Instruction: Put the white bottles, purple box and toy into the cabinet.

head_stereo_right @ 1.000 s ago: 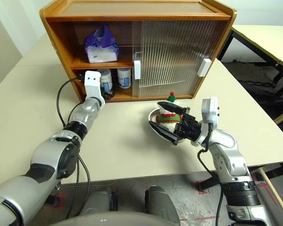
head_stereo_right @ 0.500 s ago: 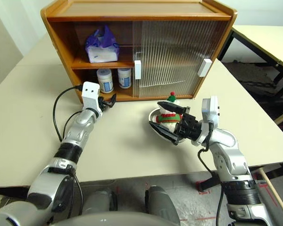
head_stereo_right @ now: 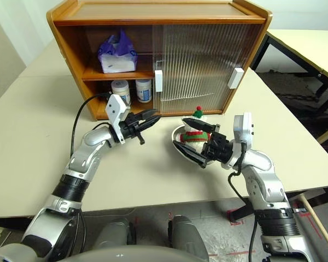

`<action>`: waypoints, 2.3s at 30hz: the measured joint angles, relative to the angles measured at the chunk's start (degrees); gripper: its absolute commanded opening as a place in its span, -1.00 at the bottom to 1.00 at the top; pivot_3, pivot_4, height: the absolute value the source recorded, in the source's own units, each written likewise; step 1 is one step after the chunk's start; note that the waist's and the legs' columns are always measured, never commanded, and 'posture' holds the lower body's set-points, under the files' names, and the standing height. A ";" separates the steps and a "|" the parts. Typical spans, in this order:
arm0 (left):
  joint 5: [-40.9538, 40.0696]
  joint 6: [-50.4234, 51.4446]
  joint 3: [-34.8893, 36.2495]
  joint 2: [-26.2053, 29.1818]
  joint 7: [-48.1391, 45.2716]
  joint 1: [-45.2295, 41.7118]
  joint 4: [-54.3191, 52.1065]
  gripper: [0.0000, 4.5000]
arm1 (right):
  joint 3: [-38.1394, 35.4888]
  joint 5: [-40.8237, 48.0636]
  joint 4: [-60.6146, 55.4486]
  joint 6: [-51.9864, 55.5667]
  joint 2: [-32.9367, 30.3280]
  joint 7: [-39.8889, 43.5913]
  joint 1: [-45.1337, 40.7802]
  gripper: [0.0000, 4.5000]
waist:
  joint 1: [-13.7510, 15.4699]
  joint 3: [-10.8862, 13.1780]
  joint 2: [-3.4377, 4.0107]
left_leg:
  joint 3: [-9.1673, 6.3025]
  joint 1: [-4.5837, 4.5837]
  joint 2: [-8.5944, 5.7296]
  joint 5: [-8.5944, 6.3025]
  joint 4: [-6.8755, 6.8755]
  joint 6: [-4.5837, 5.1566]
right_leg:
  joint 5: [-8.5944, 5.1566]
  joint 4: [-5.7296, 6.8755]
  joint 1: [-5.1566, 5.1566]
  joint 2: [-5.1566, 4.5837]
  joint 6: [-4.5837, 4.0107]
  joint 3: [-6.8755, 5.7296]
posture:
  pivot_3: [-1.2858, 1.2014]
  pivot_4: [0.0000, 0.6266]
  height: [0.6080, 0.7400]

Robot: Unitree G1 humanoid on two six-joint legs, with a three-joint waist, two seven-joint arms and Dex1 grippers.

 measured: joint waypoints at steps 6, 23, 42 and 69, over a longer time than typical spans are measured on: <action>2.70 -3.42 0.22 -5.01 5.30 -8.03 7.51 -0.99 | -0.01 -0.07 0.93 -0.88 0.08 0.06 0.02 1.00 | 0.02 0.00 0.00 | -0.01 -0.02 -0.10 0.02 0.01 0.04 | 0.02 -0.05 0.02 -0.02 0.12 0.07 | 0.08 -1.00 1.00; 6.56 -8.17 3.59 -9.93 17.26 -19.91 26.74 -0.99 | 0.49 -0.61 -0.69 -0.96 1.02 -1.19 0.97 1.00 | -0.22 0.02 -0.03 | -0.03 -0.09 -0.30 0.01 -0.01 0.04 | 0.01 -0.09 -0.05 -0.03 0.21 0.10 | 0.06 -1.00 1.00; 7.44 -6.90 5.41 -5.64 22.59 -14.33 18.80 -0.99 | 0.52 -0.77 -0.64 -0.86 1.13 -1.07 0.92 1.00 | -3.14 0.04 0.00 | 0.00 0.06 -0.17 0.00 -0.02 0.02 | 0.17 0.05 0.01 0.06 0.23 0.31 | 0.09 -1.00 1.00; 6.42 3.62 14.43 5.86 27.90 0.15 -3.30 -0.99 | 0.99 -0.62 0.49 -0.77 1.75 1.30 -0.13 1.00 | -2.72 0.07 0.04 | -0.01 0.17 -0.21 -0.04 -0.02 -0.06 | 0.60 0.00 -0.02 0.06 0.25 0.38 | 0.14 -1.00 1.00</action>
